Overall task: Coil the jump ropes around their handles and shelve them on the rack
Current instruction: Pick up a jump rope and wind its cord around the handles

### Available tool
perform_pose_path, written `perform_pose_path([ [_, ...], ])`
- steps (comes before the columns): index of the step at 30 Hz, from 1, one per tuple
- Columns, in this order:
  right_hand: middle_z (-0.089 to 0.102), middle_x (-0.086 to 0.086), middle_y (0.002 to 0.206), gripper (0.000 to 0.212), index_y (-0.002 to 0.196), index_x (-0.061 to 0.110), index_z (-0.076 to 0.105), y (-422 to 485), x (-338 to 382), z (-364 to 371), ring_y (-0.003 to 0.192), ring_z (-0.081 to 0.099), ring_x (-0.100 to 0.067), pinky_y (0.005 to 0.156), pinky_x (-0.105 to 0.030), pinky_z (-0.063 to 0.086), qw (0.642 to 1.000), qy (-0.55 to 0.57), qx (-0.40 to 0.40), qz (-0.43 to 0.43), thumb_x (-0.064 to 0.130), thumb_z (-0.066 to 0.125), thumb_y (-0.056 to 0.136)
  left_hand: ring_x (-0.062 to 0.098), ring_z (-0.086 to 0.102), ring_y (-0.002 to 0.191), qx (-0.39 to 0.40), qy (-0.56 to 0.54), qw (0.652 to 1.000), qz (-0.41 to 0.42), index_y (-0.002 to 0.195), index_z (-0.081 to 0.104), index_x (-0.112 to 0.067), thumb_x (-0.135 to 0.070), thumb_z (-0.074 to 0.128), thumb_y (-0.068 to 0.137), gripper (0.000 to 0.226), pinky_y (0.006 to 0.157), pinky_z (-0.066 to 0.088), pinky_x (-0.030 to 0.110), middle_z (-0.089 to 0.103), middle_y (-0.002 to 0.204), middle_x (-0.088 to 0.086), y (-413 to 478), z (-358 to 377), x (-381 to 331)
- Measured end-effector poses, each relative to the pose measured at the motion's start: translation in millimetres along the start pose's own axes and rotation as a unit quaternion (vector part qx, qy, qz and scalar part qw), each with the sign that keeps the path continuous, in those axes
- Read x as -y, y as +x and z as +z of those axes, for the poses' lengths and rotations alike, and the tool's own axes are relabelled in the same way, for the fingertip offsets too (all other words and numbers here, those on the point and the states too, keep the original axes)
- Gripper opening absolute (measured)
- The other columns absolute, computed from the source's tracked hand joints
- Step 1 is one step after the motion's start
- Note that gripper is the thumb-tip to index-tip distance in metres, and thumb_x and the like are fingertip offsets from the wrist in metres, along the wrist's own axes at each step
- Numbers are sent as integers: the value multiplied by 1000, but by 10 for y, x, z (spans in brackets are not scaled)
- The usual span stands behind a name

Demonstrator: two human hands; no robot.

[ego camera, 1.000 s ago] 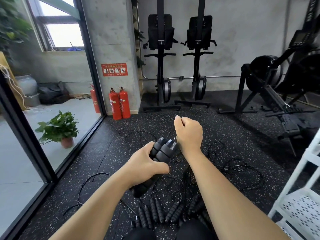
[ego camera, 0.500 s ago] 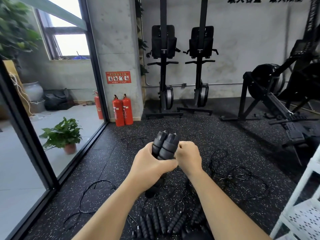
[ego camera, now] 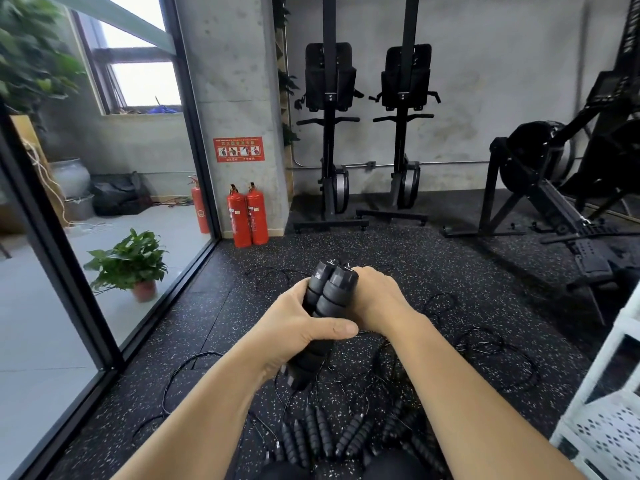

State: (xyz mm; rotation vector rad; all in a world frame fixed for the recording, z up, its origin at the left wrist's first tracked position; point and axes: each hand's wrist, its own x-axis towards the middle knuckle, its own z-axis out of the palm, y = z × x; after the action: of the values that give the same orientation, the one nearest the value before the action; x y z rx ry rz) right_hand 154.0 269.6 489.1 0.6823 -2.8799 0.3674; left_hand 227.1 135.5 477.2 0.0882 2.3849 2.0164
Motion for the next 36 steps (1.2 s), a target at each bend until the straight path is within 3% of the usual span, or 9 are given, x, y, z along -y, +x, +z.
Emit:
perform_pose_path([
  [6,64,-3,97,13,80,18,48,-54,-35,-47,82,56,-26,71,-32,38,1000,2,18,20,26,53,88,15,63,77,16,-16,999,-25,113,63,-7,-10,89,50,68,68,53,26,70,92,10,19,16,40],
  [9,59,-1,75,32,59,20,45,-108,-60,-79,72,53,-25,67,-30,38,999,41,-1,24,28,54,89,15,65,76,-11,-7,1000,-27,113,65,-6,-3,89,55,63,66,53,24,73,96,9,41,29,25],
  [12,53,2,58,45,51,15,47,-103,-108,-42,65,51,-24,60,-31,36,995,74,-48,41,36,54,91,13,60,66,-69,3,997,-29,100,65,-10,6,84,65,43,60,49,23,70,81,2,83,18,-10],
  [15,51,1,55,46,54,12,48,-82,-162,-49,58,48,-20,53,-30,29,990,46,-125,50,37,49,93,15,57,63,-135,80,987,-24,91,61,-14,0,85,63,39,60,46,25,65,75,-1,151,-86,-9],
  [18,45,2,52,47,52,12,41,-58,-152,-110,56,46,-20,50,-28,26,980,12,-197,31,34,45,94,19,61,66,-177,166,969,-43,89,61,-18,-13,87,58,41,66,53,32,66,75,-1,213,-226,-6],
  [21,42,2,55,48,52,15,35,-23,-75,-169,60,48,-23,54,-29,29,976,-24,-214,16,33,42,96,23,68,75,-198,252,945,-70,89,59,-22,-32,80,45,50,77,59,42,69,79,-1,237,-358,-35],
  [24,38,3,57,48,54,16,33,-3,-2,-239,58,44,-22,52,-28,26,976,-63,-207,2,35,41,98,16,63,73,-214,398,889,-80,90,52,-26,-35,77,57,42,65,50,31,62,75,-9,236,-441,-106],
  [28,35,5,56,47,54,18,32,58,148,-374,58,44,-23,47,-27,18,970,-104,-216,-40,32,44,97,20,58,78,-218,576,787,-39,95,48,-28,-33,71,73,32,63,43,29,55,78,-10,244,-456,-161],
  [36,31,3,53,49,53,18,30,289,372,-522,49,28,-15,48,-26,18,949,-164,-201,-180,34,43,97,24,54,75,-75,758,644,75,120,50,-29,-31,62,81,41,59,38,31,47,71,-6,305,-365,-291],
])
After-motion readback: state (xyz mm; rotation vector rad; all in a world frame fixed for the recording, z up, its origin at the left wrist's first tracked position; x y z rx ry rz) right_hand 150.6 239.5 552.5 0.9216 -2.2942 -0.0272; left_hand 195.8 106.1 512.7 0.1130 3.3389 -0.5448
